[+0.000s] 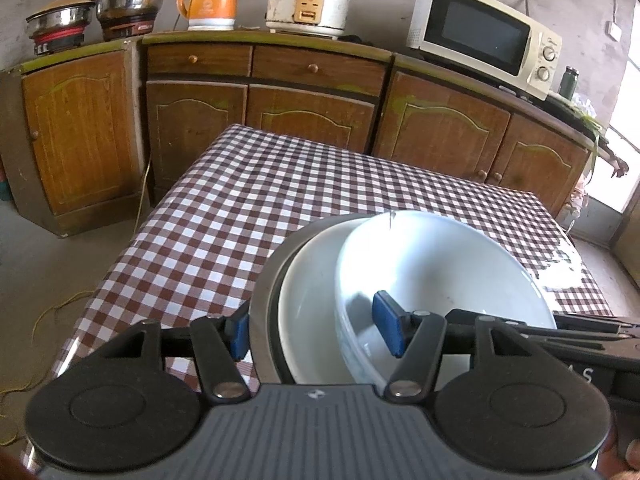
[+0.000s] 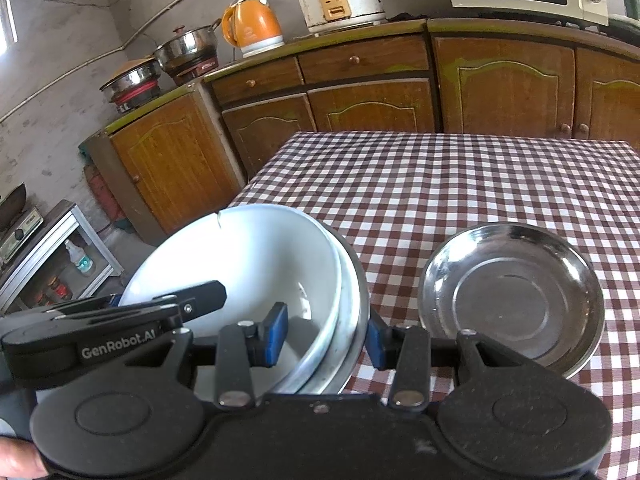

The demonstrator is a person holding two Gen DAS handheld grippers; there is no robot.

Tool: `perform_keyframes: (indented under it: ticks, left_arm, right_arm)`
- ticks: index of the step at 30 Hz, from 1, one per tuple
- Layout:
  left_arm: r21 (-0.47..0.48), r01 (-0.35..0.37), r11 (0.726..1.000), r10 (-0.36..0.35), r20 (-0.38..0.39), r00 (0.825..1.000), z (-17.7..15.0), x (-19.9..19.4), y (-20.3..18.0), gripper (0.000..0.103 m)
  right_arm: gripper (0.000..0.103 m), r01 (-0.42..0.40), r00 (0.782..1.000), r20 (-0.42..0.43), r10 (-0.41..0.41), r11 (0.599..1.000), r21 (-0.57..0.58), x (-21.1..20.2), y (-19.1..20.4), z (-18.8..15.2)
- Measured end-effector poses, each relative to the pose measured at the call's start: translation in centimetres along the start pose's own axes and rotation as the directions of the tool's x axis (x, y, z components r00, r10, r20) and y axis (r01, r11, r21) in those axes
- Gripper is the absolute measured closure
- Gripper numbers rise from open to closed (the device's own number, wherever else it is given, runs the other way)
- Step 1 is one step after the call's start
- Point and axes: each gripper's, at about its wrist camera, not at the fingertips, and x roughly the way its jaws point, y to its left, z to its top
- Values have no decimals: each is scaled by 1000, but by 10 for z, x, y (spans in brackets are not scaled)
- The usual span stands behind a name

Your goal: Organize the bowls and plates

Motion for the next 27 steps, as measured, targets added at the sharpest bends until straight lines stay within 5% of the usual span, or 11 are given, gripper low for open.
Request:
perform_keyframes:
  ticks: [27]
  left_arm:
    - [45, 55, 997, -54, -14, 998, 2, 16, -42, 41]
  right_arm:
    - [53, 55, 998, 23, -56, 997, 53, -19, -47, 0]
